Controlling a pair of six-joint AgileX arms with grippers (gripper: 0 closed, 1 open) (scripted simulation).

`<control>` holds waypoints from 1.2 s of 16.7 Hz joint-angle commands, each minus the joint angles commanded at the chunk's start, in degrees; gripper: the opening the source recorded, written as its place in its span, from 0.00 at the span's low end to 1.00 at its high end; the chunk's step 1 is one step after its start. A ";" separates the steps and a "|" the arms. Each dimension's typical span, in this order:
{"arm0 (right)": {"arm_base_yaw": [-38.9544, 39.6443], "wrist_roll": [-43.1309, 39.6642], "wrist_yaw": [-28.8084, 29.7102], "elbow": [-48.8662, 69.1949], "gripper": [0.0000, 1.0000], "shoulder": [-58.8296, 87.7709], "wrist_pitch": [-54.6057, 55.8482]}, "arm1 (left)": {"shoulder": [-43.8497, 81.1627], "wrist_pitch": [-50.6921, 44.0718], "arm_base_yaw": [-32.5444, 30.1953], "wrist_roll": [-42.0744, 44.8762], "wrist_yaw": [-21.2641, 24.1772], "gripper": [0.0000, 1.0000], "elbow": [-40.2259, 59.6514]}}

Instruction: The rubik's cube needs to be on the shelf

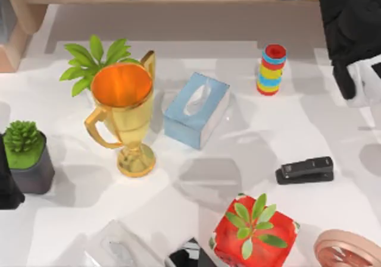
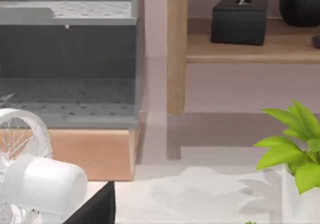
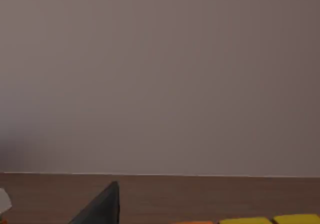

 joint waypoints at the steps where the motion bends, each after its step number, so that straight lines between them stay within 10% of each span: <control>1: -0.11 -1.08 -1.12 -0.76 1.00 -0.95 1.06 | 0.00 0.00 0.00 0.00 0.00 1.00 0.00; 8: -9.55 -20.84 -18.36 -15.63 1.00 -13.93 16.36 | 0.00 0.00 0.00 0.00 0.00 1.00 0.00; 20: -54.28 -72.20 -47.73 -46.38 1.00 -22.14 28.34 | 0.00 0.00 0.00 0.00 0.00 1.00 0.00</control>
